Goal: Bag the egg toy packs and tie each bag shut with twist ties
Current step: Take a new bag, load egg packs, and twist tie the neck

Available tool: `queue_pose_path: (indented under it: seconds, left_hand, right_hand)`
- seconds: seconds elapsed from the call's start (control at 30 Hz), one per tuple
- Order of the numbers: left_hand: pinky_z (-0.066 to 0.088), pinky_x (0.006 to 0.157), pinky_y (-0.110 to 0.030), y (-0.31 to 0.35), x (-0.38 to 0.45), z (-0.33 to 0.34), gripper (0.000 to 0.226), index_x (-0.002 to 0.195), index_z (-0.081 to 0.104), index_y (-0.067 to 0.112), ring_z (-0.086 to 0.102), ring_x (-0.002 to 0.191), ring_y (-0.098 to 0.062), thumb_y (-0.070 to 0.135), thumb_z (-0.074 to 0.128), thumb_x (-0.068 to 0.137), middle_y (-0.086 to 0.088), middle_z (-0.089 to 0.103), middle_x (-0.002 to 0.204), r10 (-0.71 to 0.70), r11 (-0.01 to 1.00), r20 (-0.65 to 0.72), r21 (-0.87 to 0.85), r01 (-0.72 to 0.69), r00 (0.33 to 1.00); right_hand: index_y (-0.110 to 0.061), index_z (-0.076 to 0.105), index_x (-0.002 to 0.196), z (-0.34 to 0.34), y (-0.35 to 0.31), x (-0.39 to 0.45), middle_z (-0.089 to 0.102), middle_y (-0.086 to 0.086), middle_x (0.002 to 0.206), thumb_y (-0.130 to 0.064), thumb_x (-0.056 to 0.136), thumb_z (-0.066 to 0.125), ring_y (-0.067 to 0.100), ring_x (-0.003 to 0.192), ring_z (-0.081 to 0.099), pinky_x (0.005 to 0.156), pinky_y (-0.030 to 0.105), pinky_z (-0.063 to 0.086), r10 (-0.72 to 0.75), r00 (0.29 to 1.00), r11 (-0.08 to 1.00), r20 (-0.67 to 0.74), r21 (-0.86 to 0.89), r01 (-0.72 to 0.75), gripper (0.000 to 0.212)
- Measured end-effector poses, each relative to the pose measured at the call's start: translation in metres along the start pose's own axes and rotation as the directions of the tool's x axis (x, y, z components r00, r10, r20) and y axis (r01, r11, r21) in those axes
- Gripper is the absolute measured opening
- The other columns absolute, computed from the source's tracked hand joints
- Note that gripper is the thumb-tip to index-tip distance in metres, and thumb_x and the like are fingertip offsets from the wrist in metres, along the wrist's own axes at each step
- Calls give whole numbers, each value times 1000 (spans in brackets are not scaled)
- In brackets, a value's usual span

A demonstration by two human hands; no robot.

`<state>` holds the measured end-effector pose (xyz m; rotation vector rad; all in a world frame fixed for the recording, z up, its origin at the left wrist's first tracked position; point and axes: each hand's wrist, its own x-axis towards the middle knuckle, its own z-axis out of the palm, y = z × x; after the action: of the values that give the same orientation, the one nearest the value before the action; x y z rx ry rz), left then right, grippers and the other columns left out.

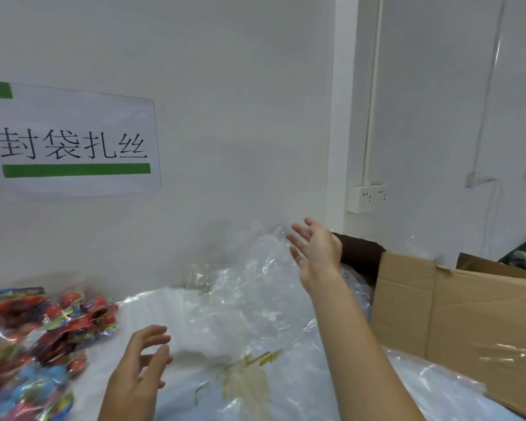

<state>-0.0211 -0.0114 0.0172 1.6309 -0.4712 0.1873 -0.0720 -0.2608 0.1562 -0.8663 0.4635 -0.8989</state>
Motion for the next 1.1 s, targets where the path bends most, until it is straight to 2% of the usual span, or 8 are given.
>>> queue_pose_path:
  seconds: [0.13, 0.27, 0.4, 0.53, 0.67, 0.8, 0.97, 1.1]
  left_hand:
    - [52, 73, -47, 1, -4, 0, 22, 101, 62, 26, 67, 88, -25, 5, 57, 97, -1, 69, 100, 6, 997, 35, 76, -9, 999]
    - [53, 74, -43, 0, -6, -3, 22, 100, 62, 28, 66, 86, -15, 7, 61, 95, 2, 69, 97, 13, 987, 70, 158, -24, 997]
    - [52, 66, -28, -5, -6, -4, 25, 101, 62, 30, 63, 82, -3, 6, 61, 94, 2, 69, 97, 29, 974, 90, 222, -48, 996]
    - [49, 61, -17, -10, -6, -4, 27, 101, 62, 30, 61, 84, -1, 5, 60, 94, 2, 68, 97, 37, 962, 112, 267, -66, 993]
    - [48, 61, -18, -12, -8, -3, 27, 100, 61, 31, 61, 84, -2, 4, 60, 94, 3, 68, 97, 41, 951, 135, 299, -80, 990]
    - [49, 63, -16, -14, -8, -3, 28, 101, 61, 30, 61, 86, -3, 3, 60, 93, 5, 67, 97, 53, 945, 137, 313, -94, 989]
    - [49, 64, -18, -17, -9, 1, 30, 100, 60, 35, 60, 86, -3, 5, 59, 94, 9, 66, 98, 39, 942, 163, 324, -91, 986]
    - [48, 63, -17, -16, -15, 9, 31, 97, 61, 34, 61, 84, -4, 3, 58, 93, 8, 66, 96, 43, 942, 190, 319, -103, 981]
  right_hand:
    - [-14, 70, 95, 16, 36, -35, 75, 1, 80, -11, 96, 49, 16, 65, 69, 61, 24, 47, 136, 957, 939, 255, -341, -43, 21]
    - [-15, 73, 94, 7, 75, -49, 74, 0, 82, -16, 93, 54, 12, 65, 70, 58, 17, 48, 255, 876, 660, 410, -736, 153, 19]
    - [-20, 71, 101, -26, 101, -34, 67, 6, 112, -13, 88, 56, 24, 97, 68, 83, 29, 55, 170, 954, 356, 249, -918, 176, 21]
    - [-20, 65, 111, -47, 102, -21, 59, 6, 122, -10, 86, 57, 29, 110, 60, 94, 38, 49, 21, 999, 272, 50, -961, 43, 28]
    - [-24, 50, 122, -49, 109, -19, 35, 13, 139, -15, 87, 62, 36, 131, 33, 104, 51, 33, 19, 996, 60, -91, -994, -92, 38]
    - [-18, 35, 142, -54, 121, -15, 28, 18, 143, -9, 90, 58, 38, 128, 38, 96, 43, 45, 149, 985, 57, -83, -994, -93, 57]
    - [-13, 35, 144, -56, 123, -13, 40, 21, 137, -1, 89, 61, 35, 117, 56, 91, 36, 49, 132, 990, 151, -44, -986, -64, 61]
    - [-11, 36, 143, -53, 120, -13, 47, 19, 136, 0, 89, 59, 34, 117, 56, 85, 34, 47, 117, 993, 181, -7, -983, -28, 60]
